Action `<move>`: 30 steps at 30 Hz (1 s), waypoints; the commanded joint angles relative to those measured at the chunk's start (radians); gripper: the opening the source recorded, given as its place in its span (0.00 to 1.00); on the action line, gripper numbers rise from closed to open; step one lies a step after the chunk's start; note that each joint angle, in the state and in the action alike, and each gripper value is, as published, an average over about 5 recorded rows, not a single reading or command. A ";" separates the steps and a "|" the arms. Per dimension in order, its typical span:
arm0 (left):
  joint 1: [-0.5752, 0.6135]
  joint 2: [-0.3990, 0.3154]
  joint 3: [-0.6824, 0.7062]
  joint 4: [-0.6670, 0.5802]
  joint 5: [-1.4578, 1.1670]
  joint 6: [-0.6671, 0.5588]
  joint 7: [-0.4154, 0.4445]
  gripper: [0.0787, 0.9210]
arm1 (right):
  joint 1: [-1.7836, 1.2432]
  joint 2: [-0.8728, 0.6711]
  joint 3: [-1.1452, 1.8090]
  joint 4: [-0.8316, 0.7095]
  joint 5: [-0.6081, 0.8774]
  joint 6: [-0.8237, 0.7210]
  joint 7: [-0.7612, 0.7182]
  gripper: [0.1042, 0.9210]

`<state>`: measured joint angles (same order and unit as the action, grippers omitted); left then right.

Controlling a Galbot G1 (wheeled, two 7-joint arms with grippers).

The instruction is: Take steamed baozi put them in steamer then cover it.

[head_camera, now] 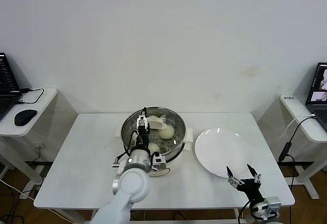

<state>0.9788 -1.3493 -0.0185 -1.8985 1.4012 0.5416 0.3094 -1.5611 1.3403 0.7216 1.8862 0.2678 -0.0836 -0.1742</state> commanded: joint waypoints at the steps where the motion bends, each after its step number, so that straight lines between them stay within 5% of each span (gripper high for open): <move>1: 0.054 0.020 -0.030 -0.087 -0.002 -0.003 0.005 0.88 | -0.003 -0.003 0.001 0.004 0.001 -0.002 -0.002 0.88; 13: 0.248 0.132 -0.242 -0.295 -0.113 -0.036 -0.022 0.88 | -0.043 -0.087 -0.059 0.078 0.044 -0.031 0.025 0.88; 17: 0.313 0.115 -0.436 -0.375 -0.330 -0.075 -0.055 0.88 | -0.044 -0.096 -0.075 0.107 0.056 -0.036 0.033 0.88; 23: 0.476 0.055 -0.703 -0.352 -0.863 -0.207 -0.252 0.88 | -0.037 -0.141 -0.106 0.120 0.059 -0.039 0.057 0.88; 30: 0.674 -0.007 -0.766 -0.253 -1.236 -0.469 -0.361 0.88 | -0.020 -0.157 -0.115 0.123 0.090 -0.048 0.083 0.88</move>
<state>1.3611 -1.2976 -0.5162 -2.1847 0.8274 0.3747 0.1398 -1.5877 1.2267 0.6325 1.9871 0.3257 -0.1216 -0.1224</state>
